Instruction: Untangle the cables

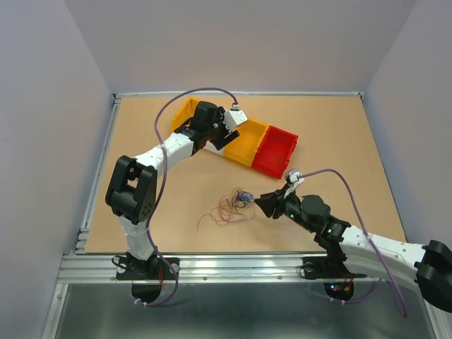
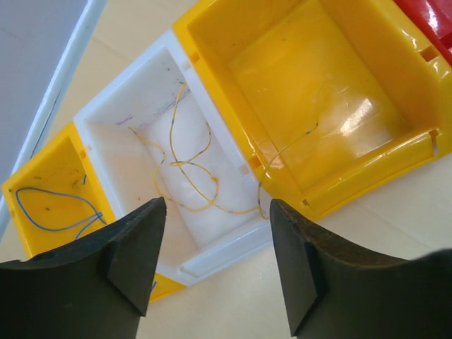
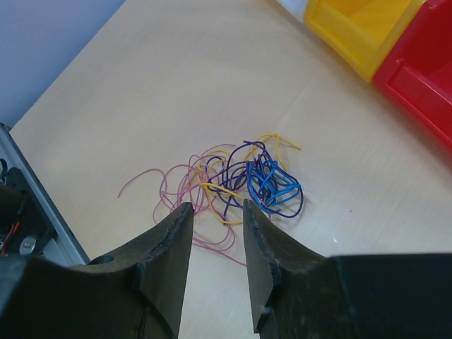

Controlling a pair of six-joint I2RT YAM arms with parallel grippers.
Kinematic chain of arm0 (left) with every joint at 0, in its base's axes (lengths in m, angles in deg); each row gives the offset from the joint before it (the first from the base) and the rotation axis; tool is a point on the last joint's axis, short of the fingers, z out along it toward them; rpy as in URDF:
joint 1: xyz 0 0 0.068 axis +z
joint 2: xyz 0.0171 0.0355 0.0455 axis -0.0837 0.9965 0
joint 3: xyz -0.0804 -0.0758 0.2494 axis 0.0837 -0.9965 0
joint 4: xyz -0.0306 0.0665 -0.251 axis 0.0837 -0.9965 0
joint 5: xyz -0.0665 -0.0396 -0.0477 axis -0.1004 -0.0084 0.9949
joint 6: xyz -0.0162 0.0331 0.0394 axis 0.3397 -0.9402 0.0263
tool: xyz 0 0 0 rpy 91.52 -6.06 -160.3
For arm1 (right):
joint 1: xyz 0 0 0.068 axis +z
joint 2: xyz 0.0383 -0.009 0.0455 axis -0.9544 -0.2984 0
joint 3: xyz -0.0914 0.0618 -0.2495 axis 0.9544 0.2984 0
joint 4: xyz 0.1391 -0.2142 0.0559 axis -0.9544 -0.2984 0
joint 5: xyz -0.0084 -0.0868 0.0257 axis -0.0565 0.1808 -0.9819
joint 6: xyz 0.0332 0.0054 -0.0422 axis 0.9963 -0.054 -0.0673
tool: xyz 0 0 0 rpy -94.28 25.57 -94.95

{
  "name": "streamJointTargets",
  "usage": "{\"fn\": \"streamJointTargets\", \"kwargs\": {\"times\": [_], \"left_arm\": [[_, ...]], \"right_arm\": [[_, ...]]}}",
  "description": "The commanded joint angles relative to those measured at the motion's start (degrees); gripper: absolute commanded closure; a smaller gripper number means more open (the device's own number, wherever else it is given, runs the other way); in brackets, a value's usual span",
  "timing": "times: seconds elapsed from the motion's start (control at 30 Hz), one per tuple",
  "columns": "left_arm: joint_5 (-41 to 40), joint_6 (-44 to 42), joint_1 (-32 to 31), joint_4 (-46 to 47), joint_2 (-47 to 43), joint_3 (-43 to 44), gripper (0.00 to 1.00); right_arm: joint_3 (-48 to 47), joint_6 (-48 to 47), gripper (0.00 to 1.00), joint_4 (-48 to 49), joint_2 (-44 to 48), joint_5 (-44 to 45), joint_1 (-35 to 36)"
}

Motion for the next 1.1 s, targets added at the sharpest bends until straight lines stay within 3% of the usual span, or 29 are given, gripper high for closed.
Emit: {"fn": "streamJointTargets", "kwargs": {"times": [0.0, 0.2, 0.47, 0.77, 0.93, 1.03, 1.07], "left_arm": [[2.71, -3.59, -0.97, -1.27, 0.05, 3.69, 0.23], [4.83, -8.86, -2.11, -6.91, 0.41, 5.46, 0.22], [-5.10, -13.78, -6.42, -6.38, 3.13, 6.51, 0.23], [-9.58, -18.26, -9.06, -9.54, 8.05, 10.46, 0.25], [-14.75, -18.97, -9.06, -9.73, 12.62, 14.33, 0.34], [-16.53, -19.50, -9.15, -9.55, 14.11, 15.21, 0.46], [-16.71, -19.67, -9.15, -9.55, 14.21, 15.12, 0.55]], "right_arm": [[-0.82, -0.41, 0.60, 1.30, -0.66, -0.79, 0.15], [-1.08, -0.33, 0.59, 1.21, -1.18, -0.88, 0.15], [-1.61, -0.59, 0.57, 1.21, -2.33, -1.14, 0.24], [-1.35, -0.42, 0.51, 1.21, -1.80, -1.40, 0.24], [-1.17, -0.50, 0.51, 1.21, -1.27, -1.76, 0.15], [-1.00, -0.50, 0.51, 1.21, -0.75, -1.84, 0.15], [-0.91, -0.50, 0.51, 1.21, -0.66, -1.84, 0.15]]}}
